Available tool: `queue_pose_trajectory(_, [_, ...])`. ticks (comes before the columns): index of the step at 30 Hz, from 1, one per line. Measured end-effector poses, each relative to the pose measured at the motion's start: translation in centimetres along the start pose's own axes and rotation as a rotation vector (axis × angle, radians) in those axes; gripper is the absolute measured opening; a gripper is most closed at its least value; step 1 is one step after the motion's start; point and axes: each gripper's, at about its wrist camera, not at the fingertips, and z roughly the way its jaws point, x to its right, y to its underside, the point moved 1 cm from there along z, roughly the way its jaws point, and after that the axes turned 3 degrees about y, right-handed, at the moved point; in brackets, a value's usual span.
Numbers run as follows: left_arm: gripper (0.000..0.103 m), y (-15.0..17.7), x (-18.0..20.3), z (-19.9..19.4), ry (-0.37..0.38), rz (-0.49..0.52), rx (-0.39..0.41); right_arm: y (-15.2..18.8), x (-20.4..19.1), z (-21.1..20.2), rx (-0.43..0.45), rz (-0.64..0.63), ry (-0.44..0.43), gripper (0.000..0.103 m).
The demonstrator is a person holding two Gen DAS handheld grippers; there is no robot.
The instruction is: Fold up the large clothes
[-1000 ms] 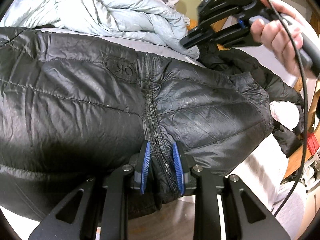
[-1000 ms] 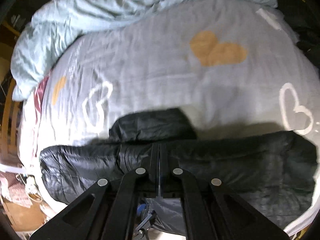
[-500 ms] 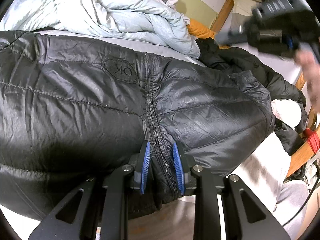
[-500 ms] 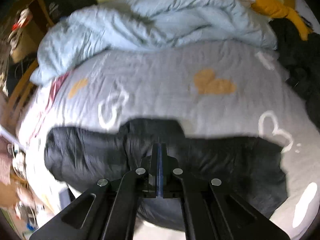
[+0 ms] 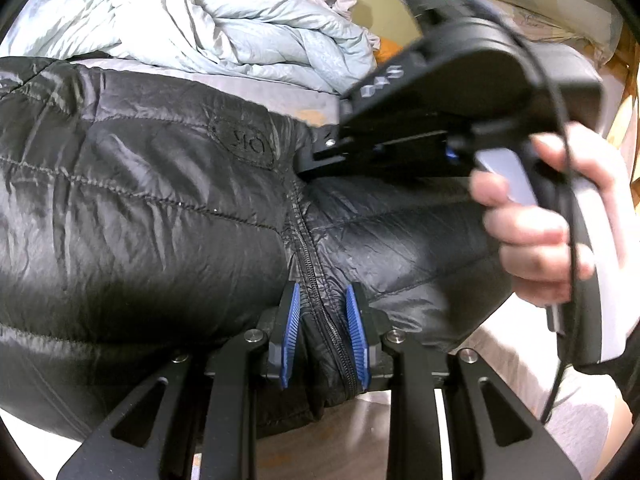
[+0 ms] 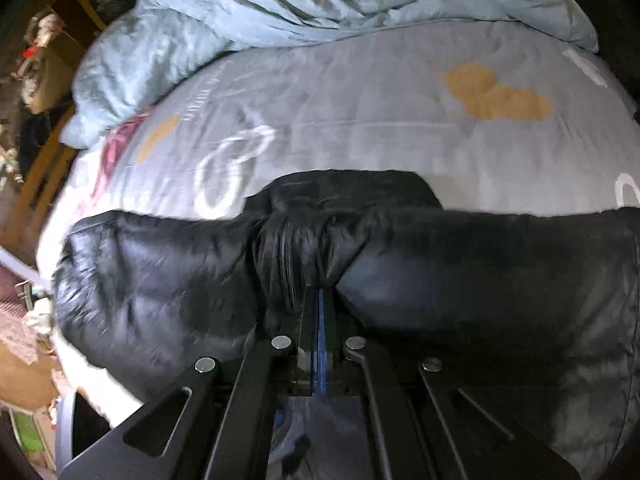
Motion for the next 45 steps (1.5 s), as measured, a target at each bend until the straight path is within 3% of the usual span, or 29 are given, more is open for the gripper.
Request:
queue_pose_trajectory(5, [0.025, 0.0, 0.0, 0.1, -0.007, -0.006, -0.002, -1.3, 2.1, 3.1, -0.152, 0.155, -0.042, 0.000])
queue_pose_trajectory(9, [0.025, 0.0, -0.2, 0.0, -0.002, -0.014, -0.003, -1.2, 2.9, 4.6, -0.162, 0.158, -0.064, 0.000])
queue_pose_trajectory(15, [0.026, 0.0, 0.0, -0.1, -0.005, -0.006, 0.002, 1.4, 3.2, -0.2, -0.010, 0.127, -0.088, 0.000])
queue_pose_trajectory(20, [0.026, 0.0, 0.0, 0.0, -0.005, -0.006, 0.002, 7.2, 5.6, -8.3, 0.194, 0.077, -0.037, 0.000])
queue_pose_trajectory(22, [0.026, 0.0, 0.0, 0.0, -0.004, -0.007, 0.002, 9.6, 7.1, -10.9, 0.273, 0.079, 0.021, 0.010])
queue_pose_trajectory(24, [0.026, 0.0, 0.0, -0.1, -0.001, -0.006, 0.003, 11.7, 8.5, -12.6, 0.318, 0.107, 0.065, 0.041])
queue_pose_trajectory(25, [0.027, 0.0, 0.0, -0.1, -0.002, -0.004, 0.004, 12.6, 9.4, -13.2, 0.339, 0.141, 0.049, 0.049])
queue_pose_trajectory(27, [0.027, 0.1, 0.0, -0.1, -0.002, -0.003, 0.004, 14.3, 11.1, -14.0, 0.354, 0.258, -0.021, 0.085])
queue_pose_trajectory(28, [0.027, 0.1, 0.0, -0.2, -0.002, -0.003, 0.004, 15.0, 12.2, -14.0, 0.334, 0.337, -0.039, 0.090])
queue_pose_trajectory(30, [0.027, 0.0, 0.0, -0.1, 0.001, -0.005, 0.003, 16.4, 14.7, -13.2, 0.290, 0.532, -0.079, 0.091])
queue_pose_trajectory(32, [0.027, 0.0, 0.0, -0.1, -0.001, -0.005, 0.003, 17.0, 15.6, -12.7, 0.326, 0.601, -0.095, 0.091])
queue_pose_trajectory(36, [0.027, 0.0, 0.0, -0.1, 0.001, -0.006, 0.003, 16.3, 16.2, -11.5, 0.416, 0.551, -0.014, 0.091])
queue_pose_trajectory(40, [0.029, -0.3, 0.5, -0.2, -0.015, -0.001, -0.006, 14.9, 16.9, -9.5, 0.451, 0.581, -0.123, 0.094])
queue_pose_trajectory(41, [0.038, -0.6, 1.0, -0.6, -0.033, 0.015, -0.013, 14.6, 16.9, -9.1, 0.451, 0.584, -0.113, 0.092])
queue_pose_trajectory(43, [0.053, -1.2, 2.4, -2.1, -0.064, 0.067, 0.014, 14.2, 16.1, -8.7, 0.438, 0.551, -0.037, 0.074])
queue_pose_trajectory(45, [0.062, -2.1, 3.3, -4.2, -0.112, 0.114, 0.064, 13.6, 15.5, -9.0, 0.453, 0.507, 0.013, 0.055])
